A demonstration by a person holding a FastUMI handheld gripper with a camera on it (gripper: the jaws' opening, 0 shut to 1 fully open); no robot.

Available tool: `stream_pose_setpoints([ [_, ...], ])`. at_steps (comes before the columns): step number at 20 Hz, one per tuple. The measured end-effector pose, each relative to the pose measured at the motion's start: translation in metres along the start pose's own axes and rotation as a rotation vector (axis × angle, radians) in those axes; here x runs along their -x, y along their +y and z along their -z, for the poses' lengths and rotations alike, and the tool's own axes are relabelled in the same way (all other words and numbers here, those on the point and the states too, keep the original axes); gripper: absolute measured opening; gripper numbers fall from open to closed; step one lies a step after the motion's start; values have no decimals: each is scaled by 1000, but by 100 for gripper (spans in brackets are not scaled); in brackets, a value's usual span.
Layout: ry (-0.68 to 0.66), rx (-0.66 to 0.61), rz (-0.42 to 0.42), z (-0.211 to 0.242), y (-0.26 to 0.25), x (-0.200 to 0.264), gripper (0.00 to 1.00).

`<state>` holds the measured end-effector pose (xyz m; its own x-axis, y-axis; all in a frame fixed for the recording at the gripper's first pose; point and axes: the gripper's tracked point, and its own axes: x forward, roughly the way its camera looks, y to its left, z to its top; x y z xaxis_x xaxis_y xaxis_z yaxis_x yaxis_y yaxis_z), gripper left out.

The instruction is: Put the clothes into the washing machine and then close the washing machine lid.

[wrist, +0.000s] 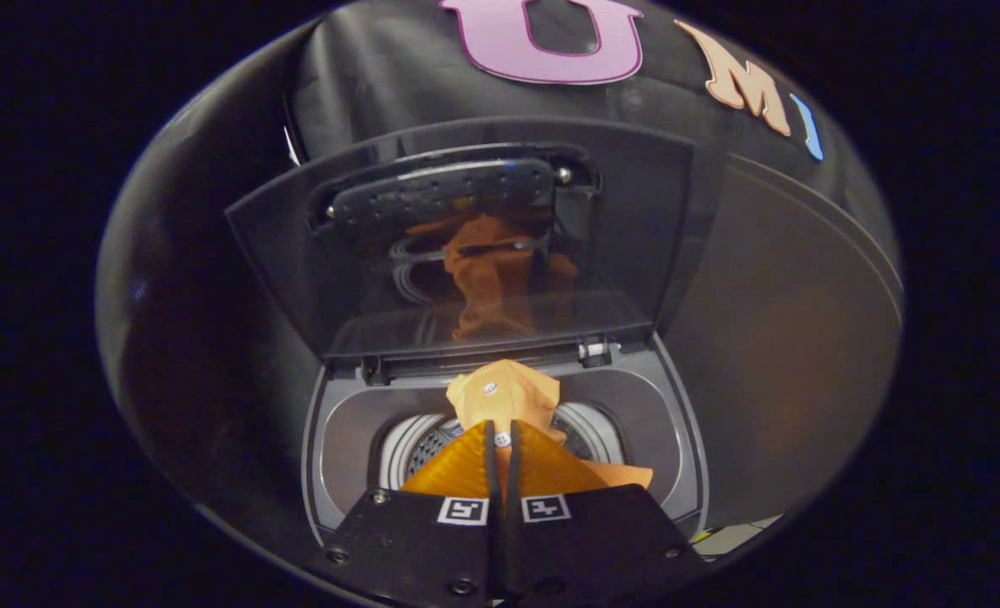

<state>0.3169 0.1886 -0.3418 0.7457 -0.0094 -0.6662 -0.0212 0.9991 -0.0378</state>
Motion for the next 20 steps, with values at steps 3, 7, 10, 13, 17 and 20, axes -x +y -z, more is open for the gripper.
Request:
stream_pose_setpoints([
  [3, 17, 3, 5, 7, -1, -10, 1],
  [7, 35, -26, 25, 17, -7, -23, 3],
  [10, 76, 14, -3, 29, 0, -27, 15],
  [13, 74, 64, -12, 33, 7, -18, 44],
  [17, 48, 84, -23, 32, 16, -6, 75],
  [20, 59, 90, -68, 40, 29, 6, 92],
])
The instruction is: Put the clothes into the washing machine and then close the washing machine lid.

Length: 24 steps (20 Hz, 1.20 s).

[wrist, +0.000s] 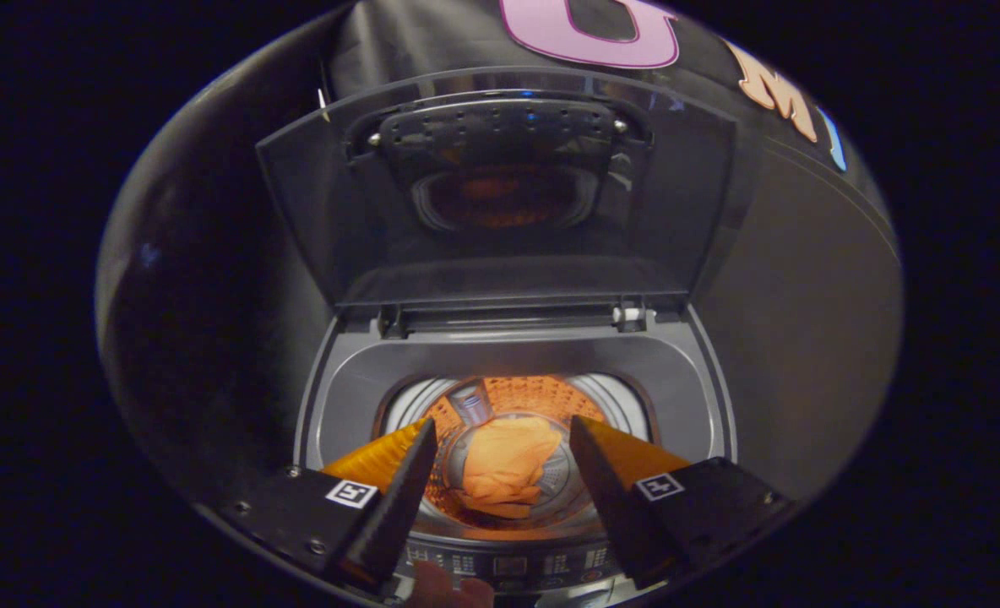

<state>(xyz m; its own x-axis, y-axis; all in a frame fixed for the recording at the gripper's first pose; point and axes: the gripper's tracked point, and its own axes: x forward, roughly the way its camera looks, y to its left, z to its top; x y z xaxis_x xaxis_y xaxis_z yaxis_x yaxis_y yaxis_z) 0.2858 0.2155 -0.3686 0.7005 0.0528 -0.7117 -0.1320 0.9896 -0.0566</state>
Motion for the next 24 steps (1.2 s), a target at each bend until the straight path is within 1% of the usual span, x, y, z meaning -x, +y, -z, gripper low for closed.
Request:
stream_pose_setpoints([
  [1, 0, -6, -19, 1, 5, 4, 97],
  [2, 15, -18, -37, 5, 10, 9, 97],
  [4, -3, -34, -52, 1, 13, 19, 99],
  [5, -8, -49, -60, 0, 17, 26, 98],
  [8, -62, -47, -78, -17, 21, 53, 99],
  [10, -91, -35, -64, -27, 17, 73, 99],
  [12, -117, -37, -83, -39, 19, 90, 99],
  [14, -162, -34, -69, -56, 15, 107, 99],
  [19, -282, -27, -73, -107, 12, 148, 98],
  [24, -370, 14, -51, -163, 9, 169, 98],
])
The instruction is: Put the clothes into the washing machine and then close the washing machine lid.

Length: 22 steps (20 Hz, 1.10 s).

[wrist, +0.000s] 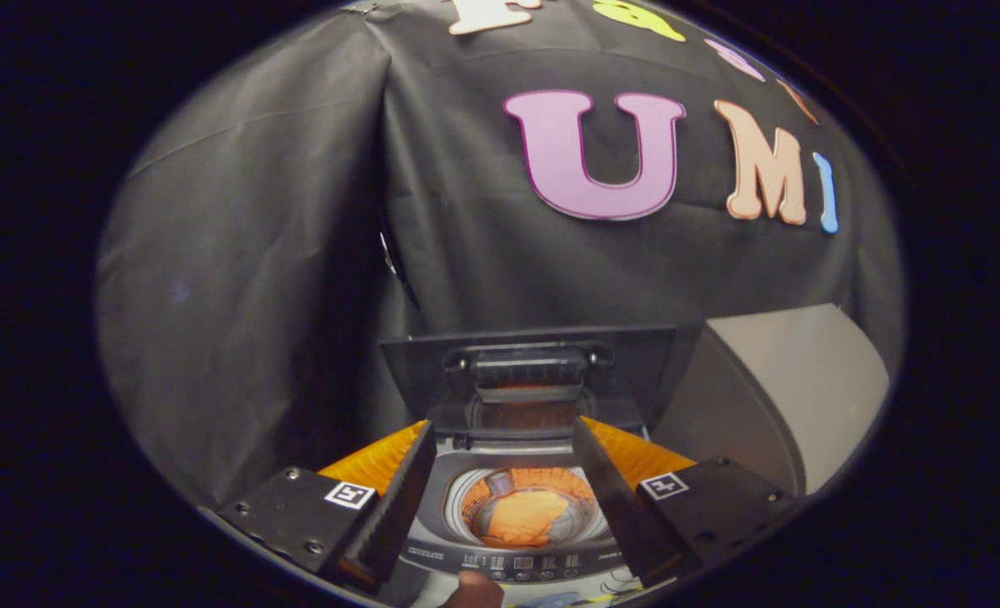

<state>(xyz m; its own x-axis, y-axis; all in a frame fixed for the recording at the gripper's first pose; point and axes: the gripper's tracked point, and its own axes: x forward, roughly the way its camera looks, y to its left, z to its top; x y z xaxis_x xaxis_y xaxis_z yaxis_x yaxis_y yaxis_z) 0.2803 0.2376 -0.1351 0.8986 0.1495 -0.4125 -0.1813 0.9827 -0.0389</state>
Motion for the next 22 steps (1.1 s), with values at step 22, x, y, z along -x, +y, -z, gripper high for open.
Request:
stream_pose_setpoints([
  [22, -79, -79, 84, -90, -61, -199, 98],
])
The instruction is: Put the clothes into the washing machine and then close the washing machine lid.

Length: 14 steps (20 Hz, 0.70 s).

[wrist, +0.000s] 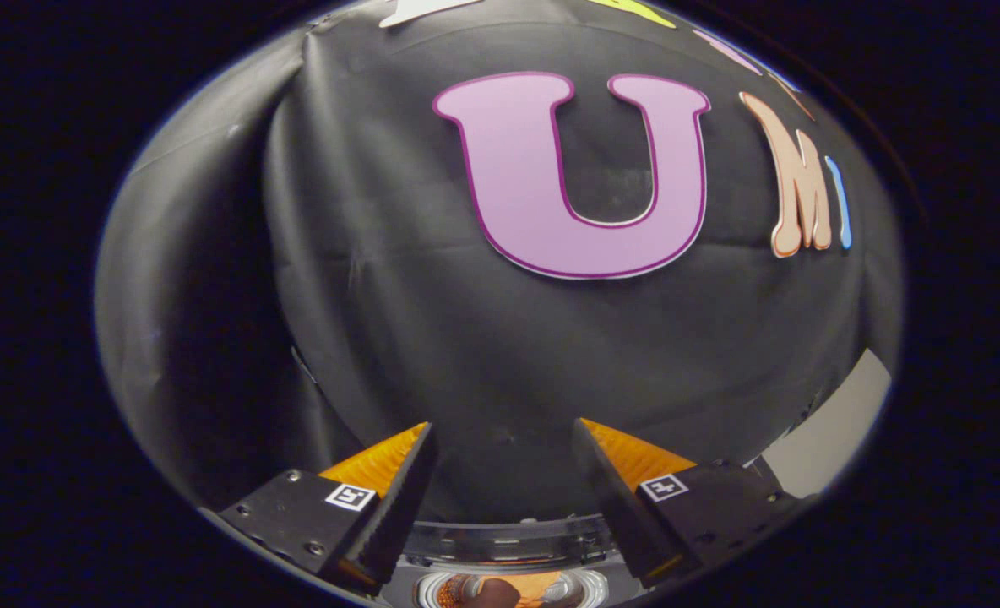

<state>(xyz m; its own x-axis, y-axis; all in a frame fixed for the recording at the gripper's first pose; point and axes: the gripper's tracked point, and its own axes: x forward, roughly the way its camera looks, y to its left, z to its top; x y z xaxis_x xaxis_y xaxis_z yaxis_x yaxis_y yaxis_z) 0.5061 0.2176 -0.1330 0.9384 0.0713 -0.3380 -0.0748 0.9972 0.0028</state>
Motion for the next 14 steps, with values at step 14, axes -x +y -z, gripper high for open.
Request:
stream_pose_setpoints([
  [14, 132, 80, 13, 52, -5, -30, 100],
])
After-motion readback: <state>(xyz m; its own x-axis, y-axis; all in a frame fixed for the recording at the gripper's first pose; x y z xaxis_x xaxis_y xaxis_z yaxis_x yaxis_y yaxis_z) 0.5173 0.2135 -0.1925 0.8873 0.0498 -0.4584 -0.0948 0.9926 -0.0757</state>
